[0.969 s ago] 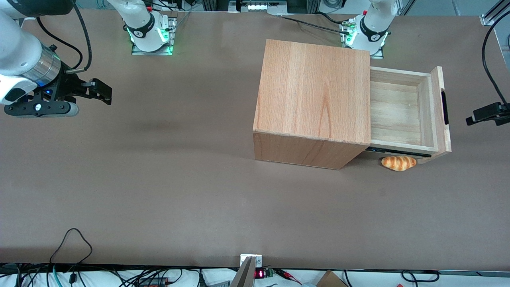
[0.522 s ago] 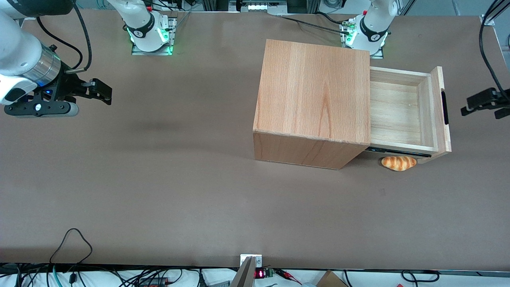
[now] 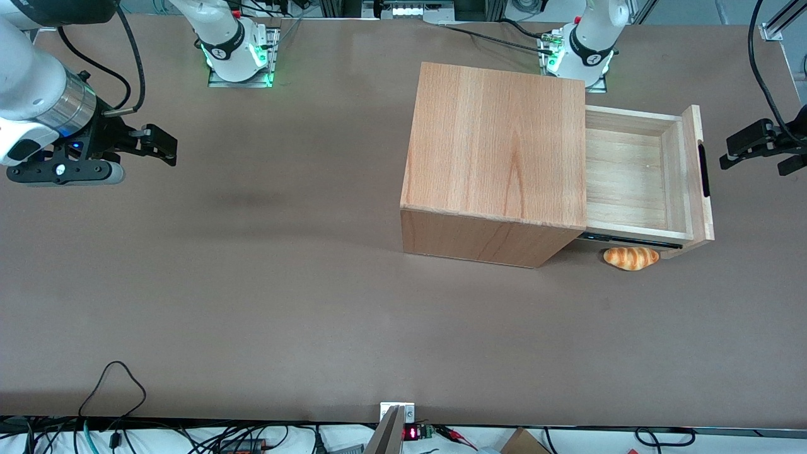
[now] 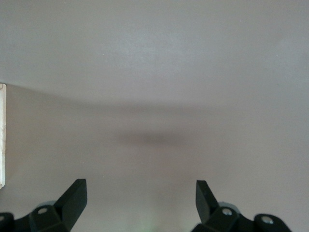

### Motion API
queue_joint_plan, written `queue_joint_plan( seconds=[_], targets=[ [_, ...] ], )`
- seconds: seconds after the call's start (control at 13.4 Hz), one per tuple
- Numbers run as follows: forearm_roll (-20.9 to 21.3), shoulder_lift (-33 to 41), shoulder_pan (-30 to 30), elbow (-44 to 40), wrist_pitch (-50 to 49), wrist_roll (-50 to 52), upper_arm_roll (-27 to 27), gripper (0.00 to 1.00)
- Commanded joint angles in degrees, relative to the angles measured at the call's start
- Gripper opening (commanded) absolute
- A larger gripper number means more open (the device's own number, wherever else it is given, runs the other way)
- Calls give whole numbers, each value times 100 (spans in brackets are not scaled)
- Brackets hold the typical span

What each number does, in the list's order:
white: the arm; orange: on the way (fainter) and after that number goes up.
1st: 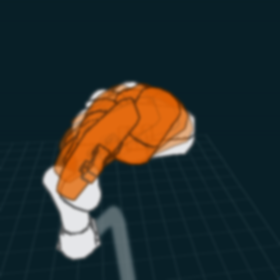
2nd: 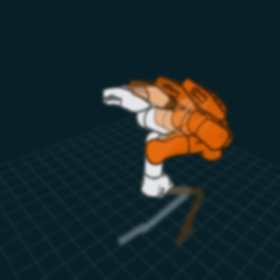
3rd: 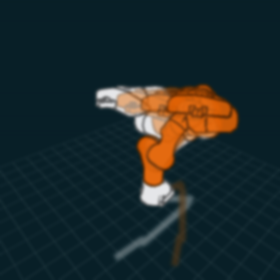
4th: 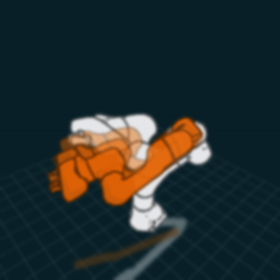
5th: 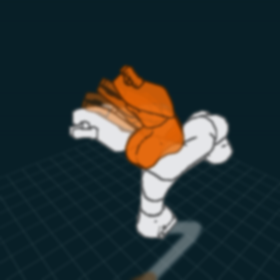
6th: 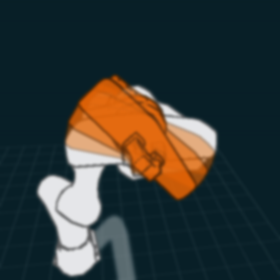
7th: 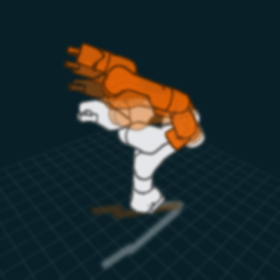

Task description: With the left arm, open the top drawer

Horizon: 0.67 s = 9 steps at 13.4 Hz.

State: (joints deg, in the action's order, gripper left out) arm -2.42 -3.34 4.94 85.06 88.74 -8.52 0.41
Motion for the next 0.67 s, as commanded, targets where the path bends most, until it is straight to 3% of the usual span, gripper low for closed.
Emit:
queue_joint_plan(
  seconds=[0.0, 0.22, 0.37, 0.6],
  targets=[
    [136, 158, -256, 2, -103, 289, -129, 100],
    [145, 237, -327, 20, -111, 623, -129, 100],
    [599, 351, -414, 124, -129, 580, -103, 100],
    [664, 816, -441, 782, 239, 606, -85, 100]
  ],
)
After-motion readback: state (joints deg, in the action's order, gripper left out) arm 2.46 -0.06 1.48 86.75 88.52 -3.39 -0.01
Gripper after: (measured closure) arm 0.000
